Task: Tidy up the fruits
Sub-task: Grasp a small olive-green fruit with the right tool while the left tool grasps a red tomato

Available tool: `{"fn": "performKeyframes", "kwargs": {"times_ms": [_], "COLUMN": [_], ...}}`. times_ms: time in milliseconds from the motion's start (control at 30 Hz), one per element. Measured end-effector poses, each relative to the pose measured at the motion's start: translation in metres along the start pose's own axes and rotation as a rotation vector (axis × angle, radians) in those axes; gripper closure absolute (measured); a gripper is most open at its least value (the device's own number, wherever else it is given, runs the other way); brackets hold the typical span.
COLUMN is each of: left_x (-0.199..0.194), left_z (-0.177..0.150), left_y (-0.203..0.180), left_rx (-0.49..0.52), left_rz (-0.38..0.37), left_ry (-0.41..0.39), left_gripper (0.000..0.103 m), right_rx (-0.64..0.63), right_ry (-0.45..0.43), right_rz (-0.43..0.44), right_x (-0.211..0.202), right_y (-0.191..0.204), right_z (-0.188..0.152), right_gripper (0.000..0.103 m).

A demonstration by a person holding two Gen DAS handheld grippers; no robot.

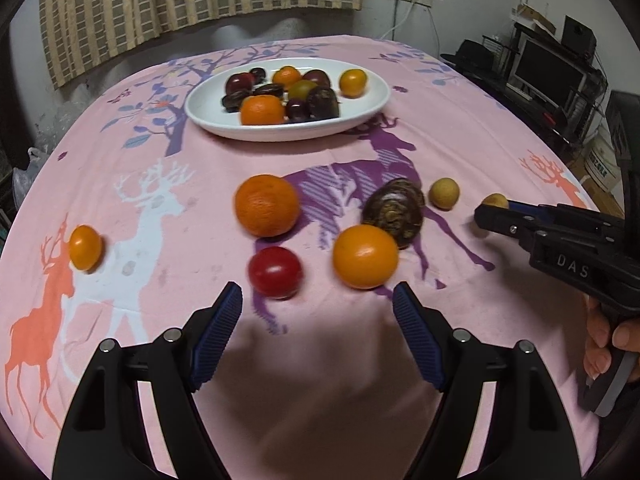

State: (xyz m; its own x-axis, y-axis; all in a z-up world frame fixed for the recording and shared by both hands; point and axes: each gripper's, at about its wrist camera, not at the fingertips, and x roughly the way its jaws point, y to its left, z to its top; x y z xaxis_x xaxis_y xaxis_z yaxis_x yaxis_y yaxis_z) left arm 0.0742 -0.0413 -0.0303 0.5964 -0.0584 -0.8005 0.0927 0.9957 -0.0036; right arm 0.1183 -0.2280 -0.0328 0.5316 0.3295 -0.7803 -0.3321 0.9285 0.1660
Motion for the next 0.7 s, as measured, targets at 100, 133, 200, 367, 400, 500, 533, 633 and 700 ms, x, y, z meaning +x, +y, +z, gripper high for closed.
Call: {"fn": "performKeyframes", "kwargs": {"times_ms": [100,133,200,367,400,500,533,633,700], "left_x": [0.006,0.006,0.006,0.001,0.000,0.001,0.003,0.016,0.021], "left_z": [0.003,0.003,0.004,0.001,-0.001,-0.005,-0.006,-0.004,-0.001], "left_y": [-0.007,-0.008,-0.005,0.008,0.012,0.023,0.026,0.030,0.030], "left_rx": [0.012,0.014,0.012,0.023,0.027,0.029,0.027,0.025,0.024], "left_rz": [0.029,0.032,0.024,0.031,0.030,0.038,0.041,0.021,0.022], "left_ry": [-0.002,-0.005,0.001,-0.004,-0.004,-0.002,0.007,0.045,0.034], "left_gripper": [0.031,0.031,0.031,0.031,0.031,0.033,0.039,0.048,0.048], "right_rx": [-0.007,-0.007,-0.010,-0.027,-0.031,-0.030,-0.030,-0.030,-0.031], "right_ry": [0.001,-0.002,-0.014,-0.036,-0.038,-0.033,-0.031,-0.027,-0.025], "right_rz": [0.010,0.012,0.020,0.046,0.050,0.058,0.058,0.058,0.056], "right_x": [0.000,0.000,-0.004,-0.013,-0.014,-0.014,-0.013,-0.012,-0.011], "right_y": [0.001,0.001,0.001,0.007,0.008,0.008,0.009,0.009,0.010], "right_z": [-0.001,-0.001,-0.001,-0.002,-0.003,-0.003,-0.003,-0.004,-0.004], "right_gripper": [0.078,0.078,0.078,0.078,0.078,0.078,0.078,0.078,0.078]}}
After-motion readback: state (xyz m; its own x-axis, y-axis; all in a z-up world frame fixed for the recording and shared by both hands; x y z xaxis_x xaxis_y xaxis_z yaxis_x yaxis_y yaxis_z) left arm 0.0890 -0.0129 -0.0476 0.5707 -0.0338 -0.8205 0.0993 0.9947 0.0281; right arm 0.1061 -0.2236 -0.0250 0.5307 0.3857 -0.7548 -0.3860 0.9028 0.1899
